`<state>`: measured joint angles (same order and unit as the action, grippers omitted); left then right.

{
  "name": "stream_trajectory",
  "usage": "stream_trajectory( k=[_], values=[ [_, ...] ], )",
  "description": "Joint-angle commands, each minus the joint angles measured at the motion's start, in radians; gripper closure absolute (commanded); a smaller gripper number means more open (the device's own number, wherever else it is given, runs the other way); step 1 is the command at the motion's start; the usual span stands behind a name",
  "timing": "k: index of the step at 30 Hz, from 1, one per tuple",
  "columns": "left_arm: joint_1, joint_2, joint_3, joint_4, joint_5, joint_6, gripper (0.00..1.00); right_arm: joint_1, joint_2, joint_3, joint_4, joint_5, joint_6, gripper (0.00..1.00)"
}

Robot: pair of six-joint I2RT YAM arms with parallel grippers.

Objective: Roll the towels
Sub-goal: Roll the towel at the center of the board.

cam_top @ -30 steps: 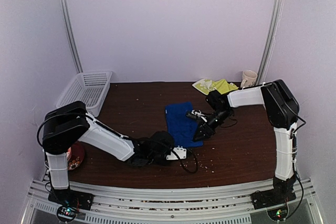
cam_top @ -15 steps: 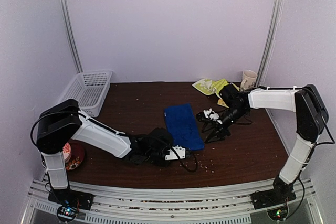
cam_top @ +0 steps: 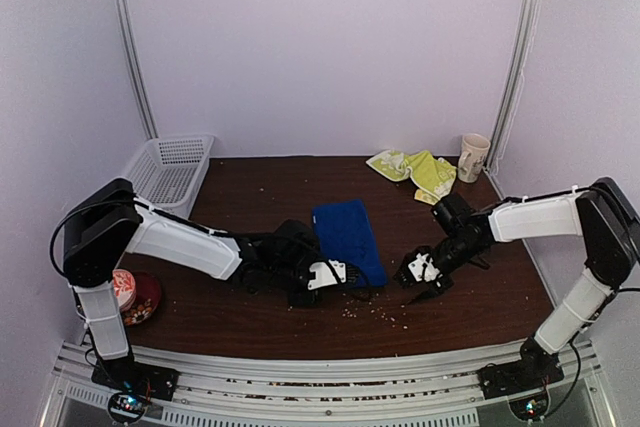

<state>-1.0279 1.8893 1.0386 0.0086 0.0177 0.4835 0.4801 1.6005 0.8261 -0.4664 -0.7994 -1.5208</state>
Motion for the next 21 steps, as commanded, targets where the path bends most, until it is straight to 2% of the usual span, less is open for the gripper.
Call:
stream_trajectory(
  k=[1,9,15,16,21],
  values=[
    [0.020,-0.041,0.020,-0.021,0.102,-0.032,1.00,0.038,-0.053,-0.063,0.232,0.051,0.031,0.35],
    [0.034,-0.045,0.022,-0.033,0.150,-0.040,1.00,0.119,-0.030,-0.122,0.439,0.173,0.168,0.35],
    [0.042,-0.043,0.021,-0.030,0.167,-0.047,1.00,0.186,0.010,-0.153,0.529,0.266,0.189,0.36],
    [0.043,-0.037,0.023,-0.030,0.168,-0.048,1.00,0.215,0.029,-0.163,0.569,0.326,0.207,0.37],
    [0.045,-0.035,0.020,-0.031,0.172,-0.052,1.00,0.246,0.049,-0.170,0.650,0.409,0.277,0.43]
  ],
)
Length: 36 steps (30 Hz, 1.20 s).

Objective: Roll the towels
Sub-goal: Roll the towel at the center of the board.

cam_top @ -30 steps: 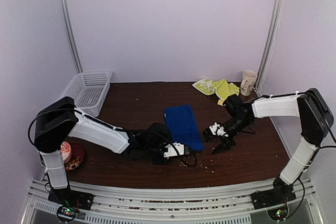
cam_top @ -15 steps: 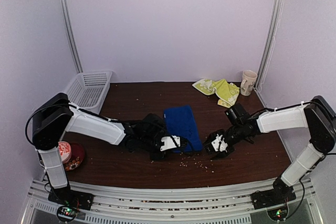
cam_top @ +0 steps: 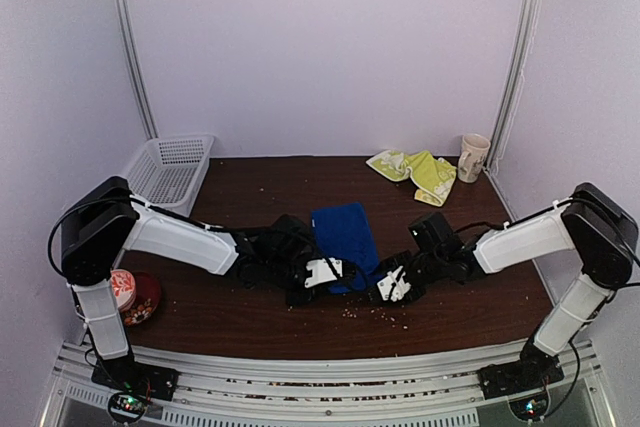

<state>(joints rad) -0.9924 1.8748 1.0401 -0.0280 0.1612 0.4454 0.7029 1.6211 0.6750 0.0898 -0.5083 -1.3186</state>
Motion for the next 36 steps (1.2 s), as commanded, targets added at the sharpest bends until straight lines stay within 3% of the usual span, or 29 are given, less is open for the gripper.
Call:
stream_trajectory(
  k=[1,4,6,11,14,17,21,24,28,36],
  values=[
    [0.009,-0.022,0.018,0.005,0.029,-0.015,1.00,0.026,0.031,-0.019,0.108,0.134,0.091,0.45],
    [0.009,-0.025,0.015,0.007,0.031,-0.014,1.00,0.035,0.039,-0.020,0.129,0.165,0.123,0.54],
    [0.010,-0.028,0.010,0.007,0.032,-0.016,1.00,0.035,0.035,-0.009,0.117,0.164,0.140,0.69],
    [0.012,-0.038,-0.008,0.015,0.036,-0.019,1.00,0.033,0.024,0.031,0.026,0.139,0.132,0.92],
    [0.012,-0.049,-0.013,0.016,0.040,-0.019,1.00,0.032,0.027,0.063,-0.059,0.097,0.114,1.00],
    [0.012,-0.069,-0.023,0.014,0.047,-0.015,0.96,0.027,0.043,0.109,-0.149,0.055,0.113,1.00],
    [0.012,-0.105,-0.049,0.019,0.056,-0.014,0.76,0.015,0.064,0.180,-0.274,0.014,0.130,1.00],
    [0.010,-0.110,-0.063,0.015,0.047,-0.015,0.54,0.002,0.083,0.246,-0.375,-0.007,0.150,1.00],
    [0.003,-0.102,-0.076,0.014,0.031,-0.013,0.37,-0.016,0.116,0.335,-0.509,-0.042,0.171,1.00],
    [-0.003,-0.074,-0.082,0.046,-0.034,-0.029,0.30,-0.034,0.198,0.437,-0.675,-0.086,0.186,1.00]
  ],
)
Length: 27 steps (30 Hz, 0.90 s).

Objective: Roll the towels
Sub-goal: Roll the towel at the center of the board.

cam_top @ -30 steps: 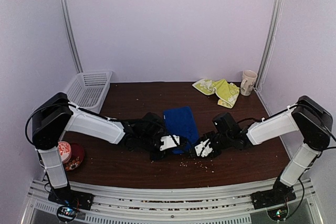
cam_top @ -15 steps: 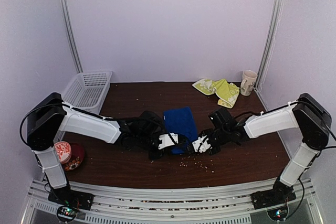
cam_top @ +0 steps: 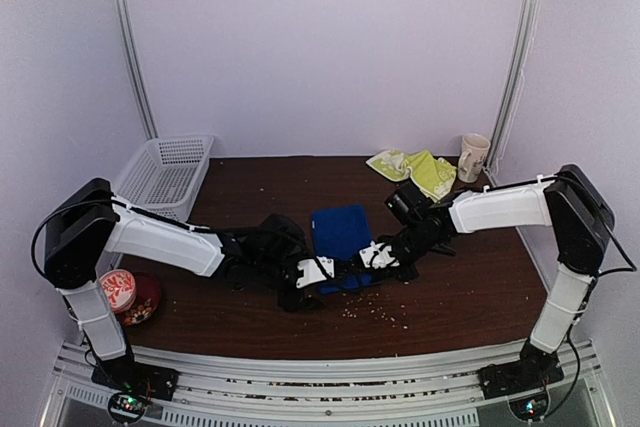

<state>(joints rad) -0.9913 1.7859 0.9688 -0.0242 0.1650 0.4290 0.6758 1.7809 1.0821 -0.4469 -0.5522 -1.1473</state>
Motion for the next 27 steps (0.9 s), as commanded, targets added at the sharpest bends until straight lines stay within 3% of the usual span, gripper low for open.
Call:
stream_trajectory(
  k=[1,6,16,27],
  values=[
    [-0.004,0.020,-0.008,0.043,-0.046,-0.012,0.30,-0.007,0.048,0.039,-0.154,-0.044,0.012,1.00],
    [-0.002,0.038,0.000,0.047,-0.061,-0.011,0.30,-0.012,0.094,0.086,-0.214,-0.056,0.022,1.00],
    [0.002,0.045,0.012,0.049,0.076,0.005,0.35,-0.027,0.161,0.180,-0.299,-0.081,0.083,1.00],
    [0.016,0.074,0.043,0.068,0.050,-0.025,0.56,-0.045,0.235,0.290,-0.450,-0.141,0.096,1.00]
  ],
)
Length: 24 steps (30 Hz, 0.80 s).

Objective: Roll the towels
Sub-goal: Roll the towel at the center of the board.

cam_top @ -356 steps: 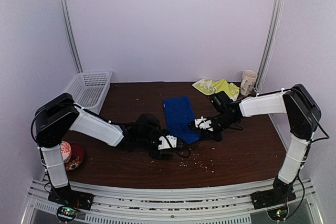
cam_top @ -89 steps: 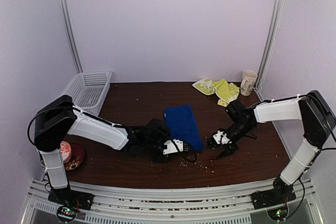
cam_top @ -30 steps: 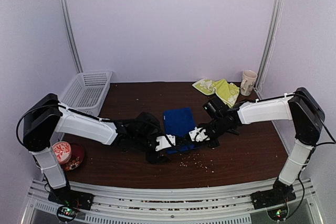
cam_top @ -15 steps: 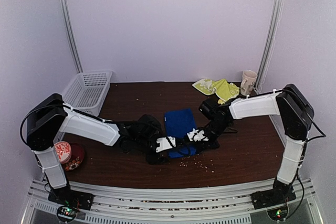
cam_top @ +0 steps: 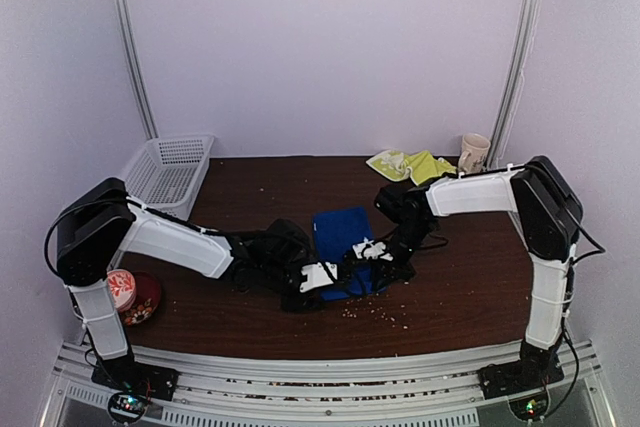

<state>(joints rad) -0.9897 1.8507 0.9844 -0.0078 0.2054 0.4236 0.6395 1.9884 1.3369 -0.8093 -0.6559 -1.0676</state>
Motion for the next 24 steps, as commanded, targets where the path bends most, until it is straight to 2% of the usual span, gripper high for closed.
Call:
stream_trajectory(
  k=[1,6,10,17,18,19,21,24],
  values=[
    [0.019,0.006,0.025,0.058,0.008,-0.025,0.59,-0.009,0.034,0.043,-0.097,-0.041,0.015,1.00],
    [0.035,0.011,0.034,0.061,0.025,-0.040,0.76,-0.023,0.064,0.089,-0.163,-0.087,0.002,1.00],
    [0.052,0.004,0.034,0.049,0.076,-0.043,0.99,-0.034,0.096,0.133,-0.236,-0.103,-0.005,0.99],
    [0.060,-0.004,0.045,-0.019,0.144,-0.037,1.00,-0.047,0.163,0.215,-0.358,-0.128,-0.004,0.99],
    [0.060,-0.005,0.046,-0.026,0.143,-0.038,0.99,-0.047,0.162,0.218,-0.360,-0.130,-0.001,0.99],
    [0.059,-0.009,0.040,-0.026,0.136,-0.042,0.89,-0.049,0.162,0.219,-0.361,-0.130,0.002,0.99],
    [0.060,-0.025,0.020,-0.007,0.110,-0.057,0.78,-0.052,0.162,0.222,-0.365,-0.138,0.010,0.99],
    [0.059,-0.077,-0.033,0.066,0.050,-0.079,0.54,-0.060,0.176,0.240,-0.390,-0.159,0.011,0.99]
  ],
)
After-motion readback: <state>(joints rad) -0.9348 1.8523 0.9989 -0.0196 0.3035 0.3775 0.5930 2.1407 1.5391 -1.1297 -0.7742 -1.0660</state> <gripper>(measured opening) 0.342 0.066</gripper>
